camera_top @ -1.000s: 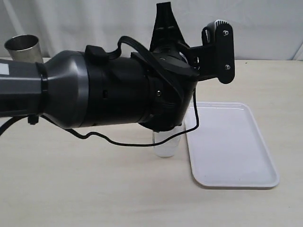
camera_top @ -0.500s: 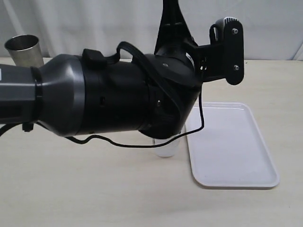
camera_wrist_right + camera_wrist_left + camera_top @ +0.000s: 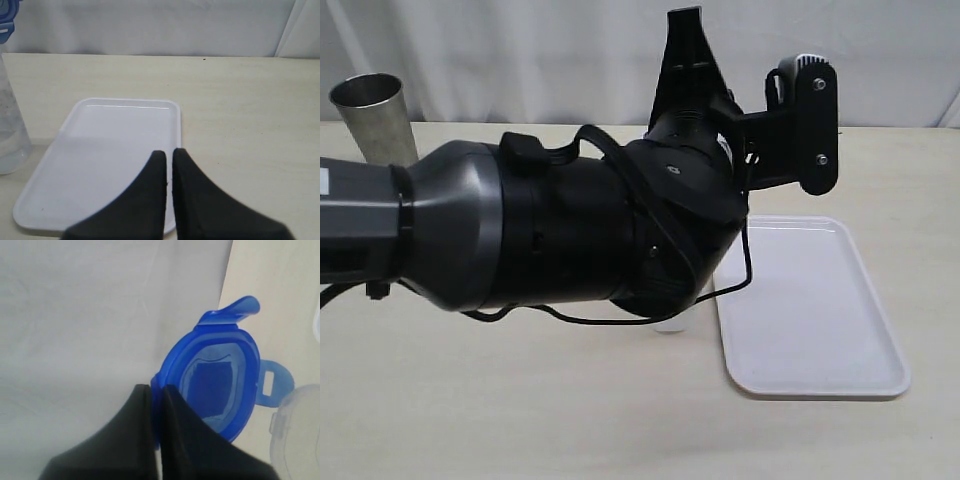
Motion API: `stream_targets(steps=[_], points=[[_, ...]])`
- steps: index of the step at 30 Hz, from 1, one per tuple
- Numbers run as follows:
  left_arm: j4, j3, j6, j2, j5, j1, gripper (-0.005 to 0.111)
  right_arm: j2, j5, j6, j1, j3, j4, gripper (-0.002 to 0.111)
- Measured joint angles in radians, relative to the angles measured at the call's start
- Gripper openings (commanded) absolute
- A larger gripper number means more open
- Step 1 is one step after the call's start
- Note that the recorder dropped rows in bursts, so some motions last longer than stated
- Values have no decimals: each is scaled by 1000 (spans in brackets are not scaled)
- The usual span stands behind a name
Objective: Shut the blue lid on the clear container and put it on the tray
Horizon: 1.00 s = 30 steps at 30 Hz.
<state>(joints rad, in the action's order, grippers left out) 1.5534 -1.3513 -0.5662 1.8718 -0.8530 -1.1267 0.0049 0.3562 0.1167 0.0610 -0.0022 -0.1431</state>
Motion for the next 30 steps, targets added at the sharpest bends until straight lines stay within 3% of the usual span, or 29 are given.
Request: stream_targets(steps=[8, 14, 24, 30], points=[[169, 117, -148, -50, -66, 0, 0, 0, 0, 0, 0, 0, 0, 5], [181, 201, -231, -67, -66, 0, 0, 0, 0, 0, 0, 0, 0, 5], [187, 208, -286, -67, -58, 2, 0, 0, 0, 0, 0, 0, 0, 5], [187, 208, -401, -67, -84, 65, 0, 0, 0, 0, 0, 0, 0, 5]])
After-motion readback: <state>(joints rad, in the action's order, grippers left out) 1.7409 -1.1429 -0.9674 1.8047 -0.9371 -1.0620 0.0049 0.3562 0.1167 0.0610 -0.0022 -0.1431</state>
